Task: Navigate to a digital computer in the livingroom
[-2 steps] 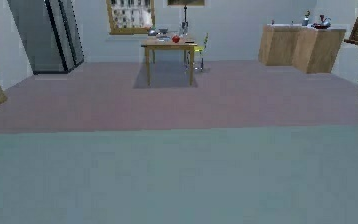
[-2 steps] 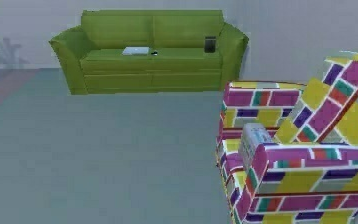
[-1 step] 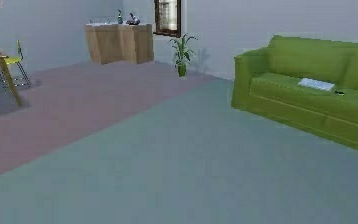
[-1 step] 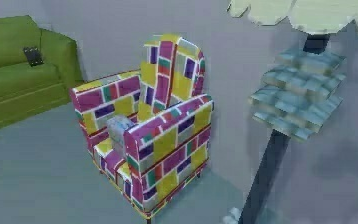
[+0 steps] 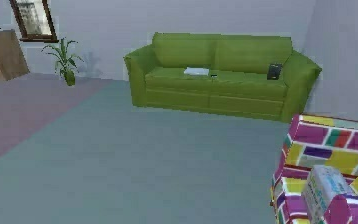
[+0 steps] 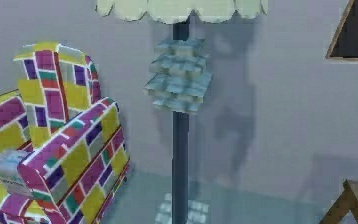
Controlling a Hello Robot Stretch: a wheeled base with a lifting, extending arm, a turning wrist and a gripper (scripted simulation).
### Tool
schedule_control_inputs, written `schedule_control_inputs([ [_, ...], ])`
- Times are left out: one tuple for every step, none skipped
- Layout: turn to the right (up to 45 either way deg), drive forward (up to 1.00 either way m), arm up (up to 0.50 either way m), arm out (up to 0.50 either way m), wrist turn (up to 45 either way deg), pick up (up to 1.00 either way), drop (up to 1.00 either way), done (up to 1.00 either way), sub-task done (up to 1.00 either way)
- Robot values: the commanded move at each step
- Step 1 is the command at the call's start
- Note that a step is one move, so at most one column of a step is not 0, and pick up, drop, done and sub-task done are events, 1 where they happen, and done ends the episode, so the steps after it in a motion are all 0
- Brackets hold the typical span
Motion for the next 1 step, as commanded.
schedule_control_inputs([
  [0.0,1.00,0.00,0.00,0.0,0.00,0.00,0.00,0.00],
])
